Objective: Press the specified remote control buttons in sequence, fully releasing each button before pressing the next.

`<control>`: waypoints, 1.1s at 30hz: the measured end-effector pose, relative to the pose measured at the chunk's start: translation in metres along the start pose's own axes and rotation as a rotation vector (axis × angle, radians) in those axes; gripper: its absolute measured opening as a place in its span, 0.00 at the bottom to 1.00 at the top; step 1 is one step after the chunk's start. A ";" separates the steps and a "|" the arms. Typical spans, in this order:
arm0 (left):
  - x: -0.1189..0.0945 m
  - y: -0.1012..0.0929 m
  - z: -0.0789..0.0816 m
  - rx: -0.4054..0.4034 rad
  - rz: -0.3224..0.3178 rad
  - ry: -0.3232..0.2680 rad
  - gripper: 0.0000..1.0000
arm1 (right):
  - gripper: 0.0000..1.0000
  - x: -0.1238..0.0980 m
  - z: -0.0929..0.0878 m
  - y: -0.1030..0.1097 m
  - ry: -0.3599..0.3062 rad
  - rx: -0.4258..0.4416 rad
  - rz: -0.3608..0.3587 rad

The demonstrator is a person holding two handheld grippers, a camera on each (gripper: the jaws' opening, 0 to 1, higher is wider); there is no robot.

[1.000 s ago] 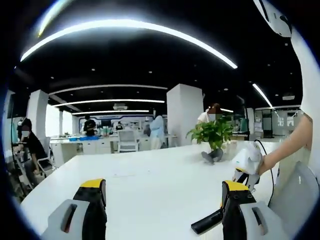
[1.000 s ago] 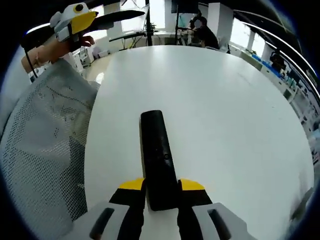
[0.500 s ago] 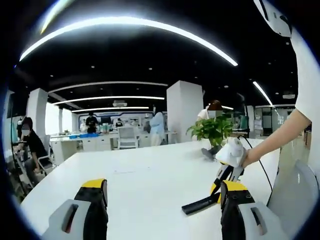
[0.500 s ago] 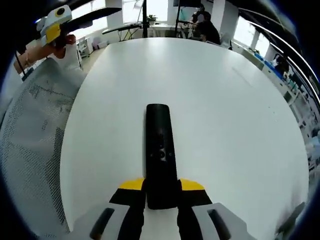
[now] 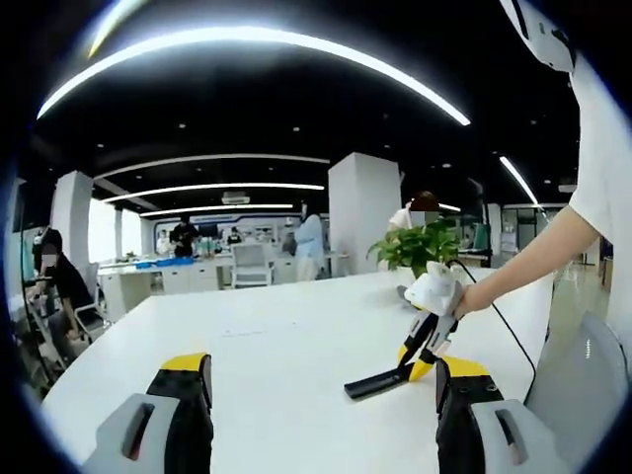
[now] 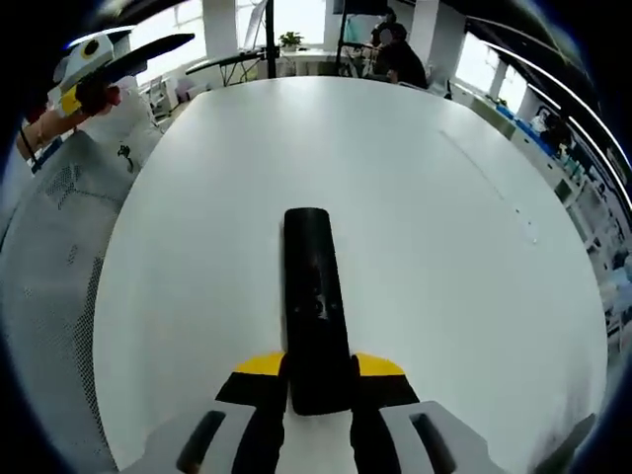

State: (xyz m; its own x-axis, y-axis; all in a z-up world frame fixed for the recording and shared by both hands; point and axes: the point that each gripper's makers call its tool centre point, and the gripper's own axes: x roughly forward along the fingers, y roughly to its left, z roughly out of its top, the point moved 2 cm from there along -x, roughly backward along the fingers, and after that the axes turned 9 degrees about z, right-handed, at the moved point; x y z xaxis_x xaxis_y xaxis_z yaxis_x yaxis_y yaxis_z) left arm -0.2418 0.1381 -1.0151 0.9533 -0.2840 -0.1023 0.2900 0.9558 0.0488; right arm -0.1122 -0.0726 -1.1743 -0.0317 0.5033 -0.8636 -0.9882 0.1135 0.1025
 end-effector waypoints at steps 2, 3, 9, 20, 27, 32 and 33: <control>0.000 0.000 -0.001 0.002 0.001 0.006 0.98 | 0.22 -0.001 0.003 -0.001 -0.001 -0.016 -0.009; 0.000 0.001 -0.001 0.002 0.002 0.007 0.98 | 0.23 -0.001 0.003 -0.005 -0.005 -0.017 -0.012; -0.001 0.004 -0.002 -0.011 0.010 0.014 0.98 | 0.25 -0.003 0.000 -0.013 -0.036 0.016 -0.017; 0.000 0.002 -0.008 -0.035 0.010 0.024 0.97 | 0.41 -0.022 -0.013 0.019 -0.254 0.249 -0.083; -0.002 0.000 -0.011 -0.043 0.007 0.033 0.97 | 0.62 -0.046 -0.028 0.044 -0.478 0.455 -0.228; -0.002 0.001 -0.011 -0.043 0.006 0.038 0.97 | 0.71 -0.072 -0.035 0.056 -0.589 0.528 -0.333; -0.002 0.001 -0.011 -0.043 0.005 0.038 0.97 | 0.73 -0.080 -0.035 0.062 -0.612 0.529 -0.362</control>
State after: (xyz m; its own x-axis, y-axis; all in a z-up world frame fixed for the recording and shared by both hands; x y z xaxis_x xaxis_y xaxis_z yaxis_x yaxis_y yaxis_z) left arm -0.2441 0.1402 -1.0261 0.9507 -0.2766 -0.1401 0.2803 0.9599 0.0068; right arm -0.1759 -0.1363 -1.1163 0.5048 0.7128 -0.4869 -0.7190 0.6593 0.2199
